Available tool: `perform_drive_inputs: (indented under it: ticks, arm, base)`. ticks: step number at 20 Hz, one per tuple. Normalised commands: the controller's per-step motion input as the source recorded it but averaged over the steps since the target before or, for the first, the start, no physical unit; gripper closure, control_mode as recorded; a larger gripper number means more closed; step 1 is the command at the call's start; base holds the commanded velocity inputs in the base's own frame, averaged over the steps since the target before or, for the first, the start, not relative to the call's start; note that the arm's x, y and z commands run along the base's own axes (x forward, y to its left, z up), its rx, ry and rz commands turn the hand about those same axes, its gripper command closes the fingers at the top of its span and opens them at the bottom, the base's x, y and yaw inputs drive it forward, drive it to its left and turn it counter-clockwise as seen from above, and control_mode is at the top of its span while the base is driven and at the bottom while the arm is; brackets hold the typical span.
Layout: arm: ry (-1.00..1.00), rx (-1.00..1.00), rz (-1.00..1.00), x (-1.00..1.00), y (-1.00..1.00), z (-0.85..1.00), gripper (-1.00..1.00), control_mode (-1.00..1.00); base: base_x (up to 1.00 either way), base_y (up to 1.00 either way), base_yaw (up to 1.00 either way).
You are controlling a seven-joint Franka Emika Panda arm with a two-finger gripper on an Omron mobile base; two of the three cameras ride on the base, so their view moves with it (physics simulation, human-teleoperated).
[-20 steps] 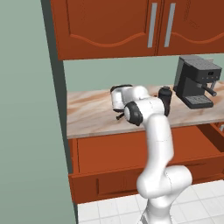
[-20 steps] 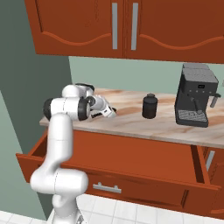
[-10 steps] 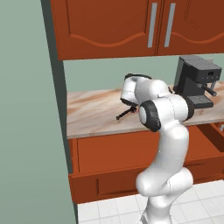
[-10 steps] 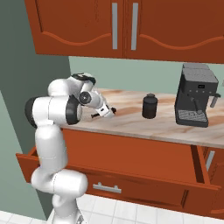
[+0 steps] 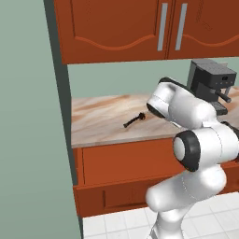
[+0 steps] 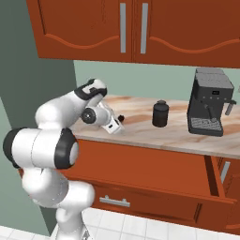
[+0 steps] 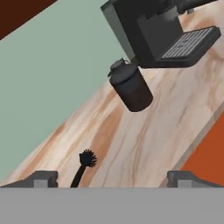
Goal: Pick the dish brush from the drawer and place it on the counter.
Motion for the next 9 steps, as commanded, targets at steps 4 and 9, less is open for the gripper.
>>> perform_drive_inputs:
  ticks: [4, 9]
  arm:
    - [0.07, -0.13, 0.12, -1.0, -0.54, 0.48, -1.0, -1.0]
    - [0.12, -0.17, 0.13, -1.0, -0.48, 0.42, -1.0, -1.0]
  base:
    - [0.0, 0.0, 0.0]
    - [0.0, 0.0, 0.0]
